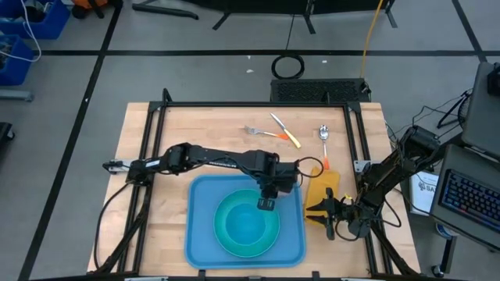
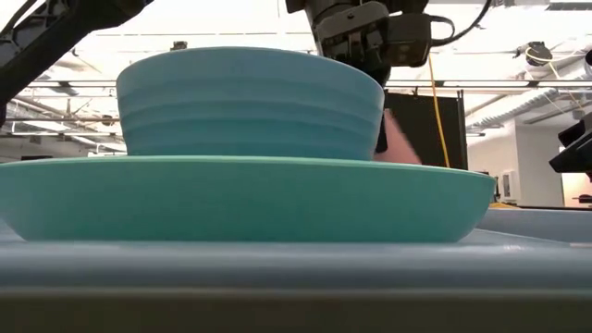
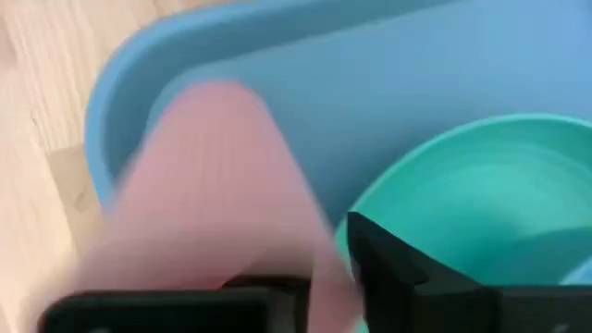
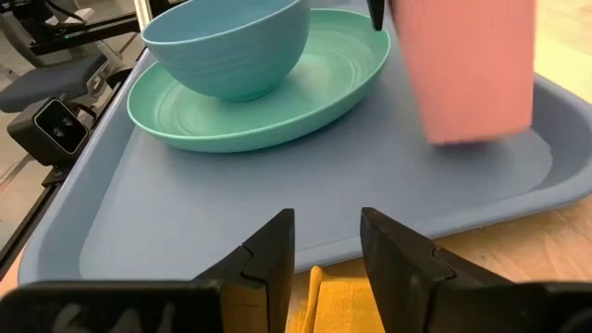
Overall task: Set up tray
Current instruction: Put the pink cup on the blue tray to the top right of the green plate
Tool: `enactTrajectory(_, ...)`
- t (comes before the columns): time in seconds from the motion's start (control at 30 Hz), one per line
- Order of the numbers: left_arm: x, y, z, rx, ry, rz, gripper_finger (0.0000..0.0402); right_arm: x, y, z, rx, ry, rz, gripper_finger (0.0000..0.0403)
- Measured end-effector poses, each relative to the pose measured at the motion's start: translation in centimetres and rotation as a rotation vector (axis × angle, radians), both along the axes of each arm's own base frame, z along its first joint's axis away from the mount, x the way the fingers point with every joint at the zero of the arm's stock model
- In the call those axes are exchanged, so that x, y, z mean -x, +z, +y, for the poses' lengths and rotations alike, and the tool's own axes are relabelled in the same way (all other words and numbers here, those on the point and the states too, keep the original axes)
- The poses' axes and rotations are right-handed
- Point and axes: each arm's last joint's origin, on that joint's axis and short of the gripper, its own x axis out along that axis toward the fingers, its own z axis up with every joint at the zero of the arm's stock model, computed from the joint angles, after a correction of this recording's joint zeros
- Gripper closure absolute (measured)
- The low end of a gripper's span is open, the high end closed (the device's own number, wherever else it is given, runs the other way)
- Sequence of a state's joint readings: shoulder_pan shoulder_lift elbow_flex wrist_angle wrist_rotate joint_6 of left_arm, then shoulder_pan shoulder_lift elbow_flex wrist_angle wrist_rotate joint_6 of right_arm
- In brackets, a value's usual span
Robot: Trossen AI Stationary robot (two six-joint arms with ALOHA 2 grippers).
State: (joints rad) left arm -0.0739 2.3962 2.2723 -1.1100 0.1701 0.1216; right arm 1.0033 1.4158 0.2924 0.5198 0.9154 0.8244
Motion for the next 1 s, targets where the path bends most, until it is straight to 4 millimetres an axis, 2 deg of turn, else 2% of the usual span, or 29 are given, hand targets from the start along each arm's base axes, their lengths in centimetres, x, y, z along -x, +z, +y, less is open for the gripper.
enactTrajectory(0.17,-0.09,0.09,0.16,0.004,0.002,-0.009,0.0272,0.00,0.00,0.00,0.000,0.000,0.000,0.0289)
enactTrajectory(0.37,-0.28,0.22,0.00,0.015,-0.006,-0.034,0.0244,0.00,0.00,0.00,0.000,0.000,0.000,0.0289)
enactTrajectory(1.0,-0.18,0.79,0.07,0.004,-0.036,-0.055,0.0238,0.01,-0.01,-0.01,0.003,0.001,0.000,0.0289)
